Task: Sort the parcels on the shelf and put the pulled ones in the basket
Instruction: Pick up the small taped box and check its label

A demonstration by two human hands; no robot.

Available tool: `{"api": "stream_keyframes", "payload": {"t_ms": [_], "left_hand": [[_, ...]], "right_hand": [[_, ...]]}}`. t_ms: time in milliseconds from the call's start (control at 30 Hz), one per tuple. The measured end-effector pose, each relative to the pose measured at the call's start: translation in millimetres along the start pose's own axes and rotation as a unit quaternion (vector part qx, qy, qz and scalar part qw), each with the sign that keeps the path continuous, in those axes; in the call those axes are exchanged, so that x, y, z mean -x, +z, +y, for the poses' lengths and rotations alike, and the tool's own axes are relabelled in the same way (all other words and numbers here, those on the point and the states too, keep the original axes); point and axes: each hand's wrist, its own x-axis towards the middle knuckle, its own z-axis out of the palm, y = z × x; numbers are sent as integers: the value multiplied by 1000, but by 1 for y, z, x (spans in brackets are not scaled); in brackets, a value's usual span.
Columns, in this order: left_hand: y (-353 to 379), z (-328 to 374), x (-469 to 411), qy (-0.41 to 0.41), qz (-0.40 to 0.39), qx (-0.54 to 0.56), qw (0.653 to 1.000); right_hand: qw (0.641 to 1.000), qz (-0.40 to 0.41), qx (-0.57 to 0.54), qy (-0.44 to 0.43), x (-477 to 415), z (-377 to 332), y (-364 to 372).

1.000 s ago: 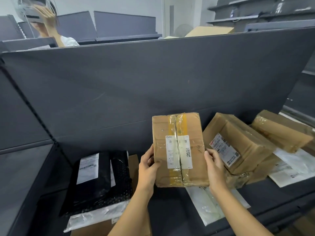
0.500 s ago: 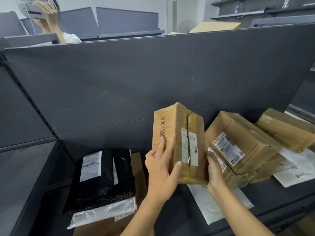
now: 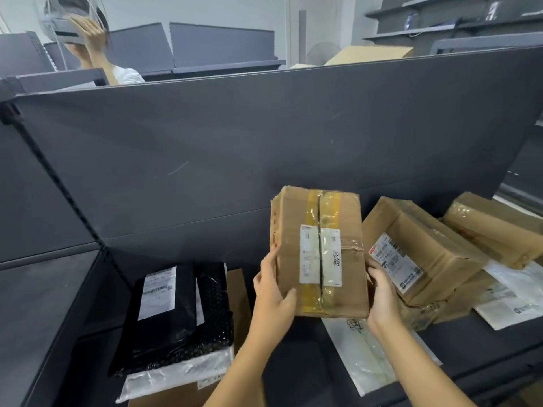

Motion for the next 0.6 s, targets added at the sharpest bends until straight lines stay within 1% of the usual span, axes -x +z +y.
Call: {"api": "stream_keyframes", "payload": {"t_ms": [100, 200, 267, 333, 433, 600], "left_hand": [[-6, -11, -7, -57, -16, 85, 995], [-7, -23, -12, -115, -1, 133, 984], [-8, -33, -12, -117, 1, 149, 982], [-8, -40, -11, -110, 0, 157, 981], [-9, -39, -10, -103, 8, 170, 980], [-16, -26, -13, -78, 12, 179, 981]], "right_hand": [[995, -21, 62, -78, 15, -13, 3], [974, -73, 138, -165, 38, -22, 14], [948, -98, 198, -227, 51, -21, 21], [928, -103, 237, -270, 56, -15, 24], [921, -104, 244, -286, 54, -10, 22], [938, -98, 217, -252, 51, -24, 25]]}}
